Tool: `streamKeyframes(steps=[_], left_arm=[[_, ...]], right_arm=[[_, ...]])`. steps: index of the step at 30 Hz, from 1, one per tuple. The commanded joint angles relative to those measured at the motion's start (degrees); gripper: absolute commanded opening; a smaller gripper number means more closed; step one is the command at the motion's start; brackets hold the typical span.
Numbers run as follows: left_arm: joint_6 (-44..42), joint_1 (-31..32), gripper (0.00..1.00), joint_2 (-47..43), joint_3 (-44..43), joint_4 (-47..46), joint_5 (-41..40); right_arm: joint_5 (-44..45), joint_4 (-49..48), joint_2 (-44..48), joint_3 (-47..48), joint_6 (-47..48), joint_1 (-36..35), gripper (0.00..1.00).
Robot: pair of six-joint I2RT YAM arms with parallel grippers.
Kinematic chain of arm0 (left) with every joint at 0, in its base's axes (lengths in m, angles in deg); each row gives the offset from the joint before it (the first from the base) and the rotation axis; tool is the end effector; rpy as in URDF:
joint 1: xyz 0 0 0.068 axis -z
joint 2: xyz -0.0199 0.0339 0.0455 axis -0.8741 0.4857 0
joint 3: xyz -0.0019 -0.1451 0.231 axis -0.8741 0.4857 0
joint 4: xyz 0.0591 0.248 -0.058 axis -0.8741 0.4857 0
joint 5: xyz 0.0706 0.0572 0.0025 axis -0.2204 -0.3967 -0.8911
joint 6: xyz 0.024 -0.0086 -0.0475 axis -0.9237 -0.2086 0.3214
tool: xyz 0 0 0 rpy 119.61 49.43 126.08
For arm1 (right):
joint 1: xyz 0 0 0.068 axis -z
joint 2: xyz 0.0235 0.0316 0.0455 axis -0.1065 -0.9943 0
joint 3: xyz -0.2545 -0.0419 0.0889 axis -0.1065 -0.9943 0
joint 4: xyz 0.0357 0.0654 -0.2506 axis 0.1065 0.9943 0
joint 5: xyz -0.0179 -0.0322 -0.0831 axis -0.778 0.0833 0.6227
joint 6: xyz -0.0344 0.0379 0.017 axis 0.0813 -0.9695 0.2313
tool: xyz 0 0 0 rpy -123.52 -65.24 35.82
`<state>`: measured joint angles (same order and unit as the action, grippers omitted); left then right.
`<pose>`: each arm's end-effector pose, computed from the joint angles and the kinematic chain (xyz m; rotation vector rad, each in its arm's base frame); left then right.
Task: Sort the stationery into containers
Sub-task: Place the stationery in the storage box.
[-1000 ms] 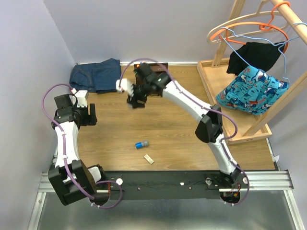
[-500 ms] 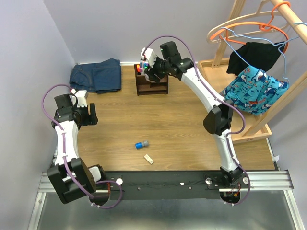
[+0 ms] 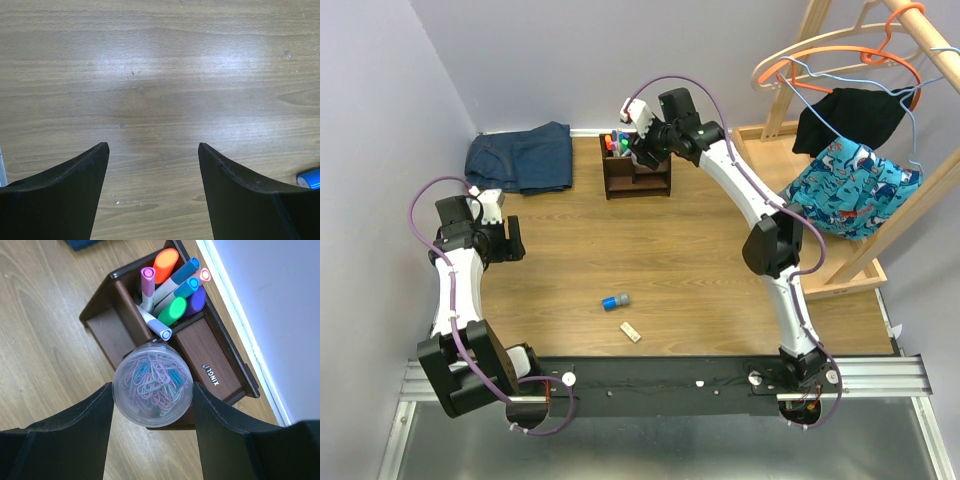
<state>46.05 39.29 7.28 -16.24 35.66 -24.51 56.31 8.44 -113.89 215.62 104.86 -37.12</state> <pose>0.2255 0.0761 0.2533 -0.0958 2.4351 -0.2006 0.4489 0.2817 0.3213 -1.2947 1.7427 0.2881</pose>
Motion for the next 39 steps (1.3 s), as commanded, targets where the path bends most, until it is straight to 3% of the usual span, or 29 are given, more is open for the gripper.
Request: streamKeyframes(steps=[1,29,39], left_arm=[[0.55,-0.41,0.81,0.22,-1.18,-1.32,1.66],[1.34,-0.41,0.82,1.71,0.05,-2.81,2.27],[0.99,-0.41,0.82,1.45,0.32,-2.55,2.1]], right_arm=[[2.43,-3.03,-2.58,1.56,0.21,0.42,0.62],[1.55,-2.42,1.02,-1.96,-1.2,2.18,0.6],[1.46,-3.38,-2.58,0.59,-1.46,2.09,0.6]])
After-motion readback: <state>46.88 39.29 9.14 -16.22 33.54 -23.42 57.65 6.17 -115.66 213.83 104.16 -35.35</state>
